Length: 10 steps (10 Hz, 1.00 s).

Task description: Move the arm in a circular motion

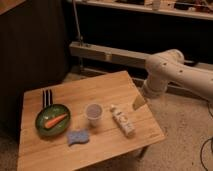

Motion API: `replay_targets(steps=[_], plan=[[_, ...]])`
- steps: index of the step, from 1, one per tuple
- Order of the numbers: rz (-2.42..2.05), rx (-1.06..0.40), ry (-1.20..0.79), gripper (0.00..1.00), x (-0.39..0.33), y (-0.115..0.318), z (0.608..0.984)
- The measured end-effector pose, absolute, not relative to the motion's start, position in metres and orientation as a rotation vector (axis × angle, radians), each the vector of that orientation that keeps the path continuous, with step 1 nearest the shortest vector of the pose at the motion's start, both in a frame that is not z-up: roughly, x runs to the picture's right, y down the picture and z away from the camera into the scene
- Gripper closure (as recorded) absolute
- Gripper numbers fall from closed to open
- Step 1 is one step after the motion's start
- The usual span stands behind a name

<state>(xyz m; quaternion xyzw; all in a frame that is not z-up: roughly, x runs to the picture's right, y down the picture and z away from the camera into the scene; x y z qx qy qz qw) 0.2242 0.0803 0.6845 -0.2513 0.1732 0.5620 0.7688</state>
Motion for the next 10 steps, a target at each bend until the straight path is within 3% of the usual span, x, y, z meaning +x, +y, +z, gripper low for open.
replay_targets(steps=[4, 7, 10], plan=[[1.217, -0.495, 0.282, 0.20, 0.260, 0.128, 0.632], [1.124, -0.507, 0.199, 0.20, 0.228, 0.137, 0.598], [0.999, -0.541, 0.124, 0.20, 0.152, 0.127, 0.577]])
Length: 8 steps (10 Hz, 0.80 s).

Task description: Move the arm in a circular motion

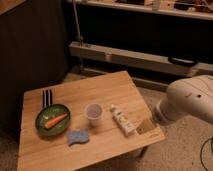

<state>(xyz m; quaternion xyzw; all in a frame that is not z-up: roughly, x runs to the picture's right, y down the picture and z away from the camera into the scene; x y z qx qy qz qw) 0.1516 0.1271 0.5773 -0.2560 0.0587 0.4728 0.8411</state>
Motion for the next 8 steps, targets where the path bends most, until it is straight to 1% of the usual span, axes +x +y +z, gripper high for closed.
replay_targets(steps=[1, 5, 8], plan=[[0.943, -0.562, 0.101, 0.20, 0.113, 0.122, 0.569], [0.768, -0.627, 0.017, 0.20, -0.002, 0.107, 0.545], [0.632, -0.644, -0.045, 0.20, -0.078, 0.086, 0.537]])
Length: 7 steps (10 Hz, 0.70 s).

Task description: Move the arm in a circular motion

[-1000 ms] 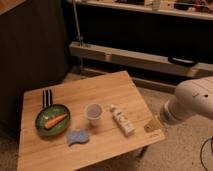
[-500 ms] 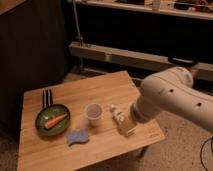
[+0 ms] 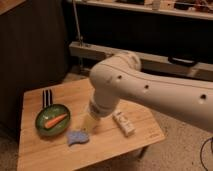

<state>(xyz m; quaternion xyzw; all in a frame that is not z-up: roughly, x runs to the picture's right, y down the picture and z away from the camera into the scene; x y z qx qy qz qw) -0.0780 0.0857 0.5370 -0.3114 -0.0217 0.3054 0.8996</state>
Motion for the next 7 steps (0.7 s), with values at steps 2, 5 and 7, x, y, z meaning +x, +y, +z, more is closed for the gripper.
replay_targets(steps=[2, 5, 7], plan=[[0.553, -0.643, -0.078, 0.20, -0.118, 0.066, 0.542], [0.458, -0.628, -0.116, 0.20, -0.168, 0.019, 0.576], [0.442, -0.620, -0.104, 0.20, -0.170, -0.015, 0.614]])
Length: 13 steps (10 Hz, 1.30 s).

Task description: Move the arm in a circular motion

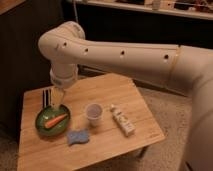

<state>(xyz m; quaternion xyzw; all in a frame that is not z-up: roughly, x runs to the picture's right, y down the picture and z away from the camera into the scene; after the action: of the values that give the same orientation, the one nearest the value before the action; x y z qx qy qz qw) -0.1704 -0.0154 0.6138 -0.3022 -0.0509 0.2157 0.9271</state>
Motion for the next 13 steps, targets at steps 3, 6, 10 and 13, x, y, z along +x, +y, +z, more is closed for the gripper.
replay_targets(steps=[3, 6, 10, 13], plan=[[0.487, -0.616, -0.030, 0.20, -0.139, -0.055, 0.674], [0.592, -0.615, 0.069, 0.20, -0.077, -0.067, 0.712], [0.756, -0.612, 0.181, 0.20, 0.025, -0.046, 0.718], [0.885, -0.605, 0.255, 0.20, 0.097, -0.020, 0.710]])
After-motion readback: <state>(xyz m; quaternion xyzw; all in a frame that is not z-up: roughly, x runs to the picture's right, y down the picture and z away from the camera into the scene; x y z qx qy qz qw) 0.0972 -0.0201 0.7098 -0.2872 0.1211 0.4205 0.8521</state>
